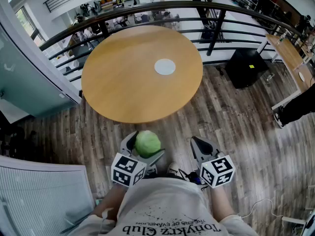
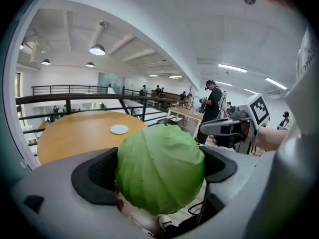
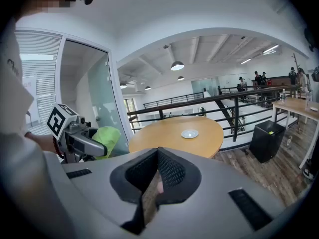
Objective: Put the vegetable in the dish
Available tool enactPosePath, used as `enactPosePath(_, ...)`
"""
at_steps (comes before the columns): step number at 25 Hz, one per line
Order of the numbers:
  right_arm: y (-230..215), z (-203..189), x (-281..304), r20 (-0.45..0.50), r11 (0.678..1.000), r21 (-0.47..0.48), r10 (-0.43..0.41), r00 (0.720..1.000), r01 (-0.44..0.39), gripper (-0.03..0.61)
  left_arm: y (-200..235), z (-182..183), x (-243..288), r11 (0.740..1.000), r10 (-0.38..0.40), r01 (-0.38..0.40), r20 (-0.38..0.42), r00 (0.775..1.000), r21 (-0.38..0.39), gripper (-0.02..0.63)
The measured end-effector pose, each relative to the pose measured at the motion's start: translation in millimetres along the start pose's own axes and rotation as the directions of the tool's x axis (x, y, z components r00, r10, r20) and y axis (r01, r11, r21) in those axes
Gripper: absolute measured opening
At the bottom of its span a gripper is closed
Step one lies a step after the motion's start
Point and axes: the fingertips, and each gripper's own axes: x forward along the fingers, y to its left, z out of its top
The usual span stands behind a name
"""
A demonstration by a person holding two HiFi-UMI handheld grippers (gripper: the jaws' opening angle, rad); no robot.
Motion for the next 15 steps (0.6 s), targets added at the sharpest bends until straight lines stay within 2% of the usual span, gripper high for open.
enactPosePath(15,5.1,-6.3,15.4,-0.027,1.0,0.0,-0.007,1.0,0.007,0.021,12.0,0.6,8.2,0.999,-0.03,0.03,-0.008,1.0,-0.013,0.497)
